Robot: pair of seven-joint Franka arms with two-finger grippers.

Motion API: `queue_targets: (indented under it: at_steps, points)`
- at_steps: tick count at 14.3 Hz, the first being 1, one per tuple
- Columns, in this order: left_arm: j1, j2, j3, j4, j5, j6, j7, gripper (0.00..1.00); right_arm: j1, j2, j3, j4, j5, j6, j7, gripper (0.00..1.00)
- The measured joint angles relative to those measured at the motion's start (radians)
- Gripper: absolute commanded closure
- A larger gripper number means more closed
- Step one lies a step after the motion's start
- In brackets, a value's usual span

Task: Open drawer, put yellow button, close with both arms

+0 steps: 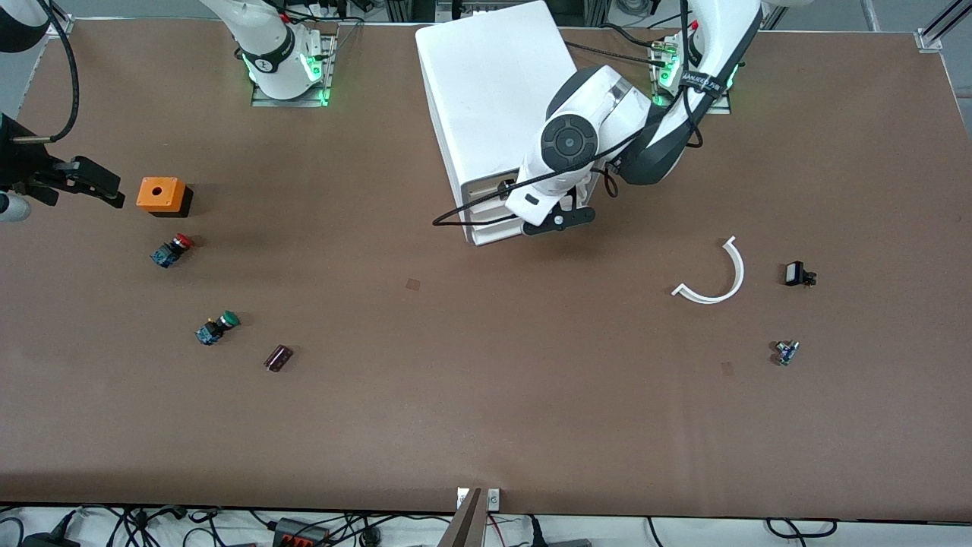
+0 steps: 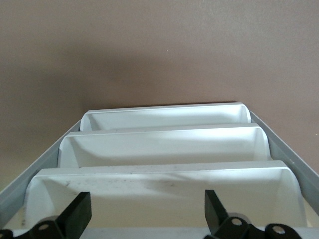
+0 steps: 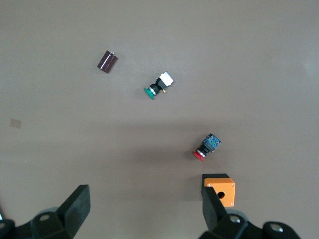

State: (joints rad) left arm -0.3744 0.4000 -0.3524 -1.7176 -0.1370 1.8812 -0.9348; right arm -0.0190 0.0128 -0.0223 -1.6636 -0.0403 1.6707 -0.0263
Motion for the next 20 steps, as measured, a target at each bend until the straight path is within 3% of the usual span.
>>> queue_targets:
  at_steps: [2, 5, 12, 17, 20]
  points:
    - [0.042, -0.011, 0.003, 0.017, 0.012, -0.005, 0.015, 0.00, 0.000, 0.000, 0.000, -0.003, 0.000, -0.001, 0.000, 0.00]
    - [0.155, -0.022, 0.007, 0.102, 0.121, -0.089, 0.117, 0.00, 0.000, 0.000, 0.000, -0.004, 0.000, -0.008, 0.000, 0.00]
    - [0.409, -0.035, 0.023, 0.280, 0.292, -0.155, 0.560, 0.00, 0.000, -0.001, 0.000, -0.004, 0.000, -0.012, -0.012, 0.00]
    - [0.494, -0.058, 0.036, 0.383, 0.290, -0.352, 0.863, 0.00, 0.000, -0.010, 0.000, -0.005, 0.000, -0.014, -0.017, 0.00]
    - [0.472, -0.158, 0.134, 0.342, 0.200, -0.399, 0.908, 0.00, 0.000, -0.010, 0.000, -0.005, 0.000, -0.014, -0.018, 0.00]
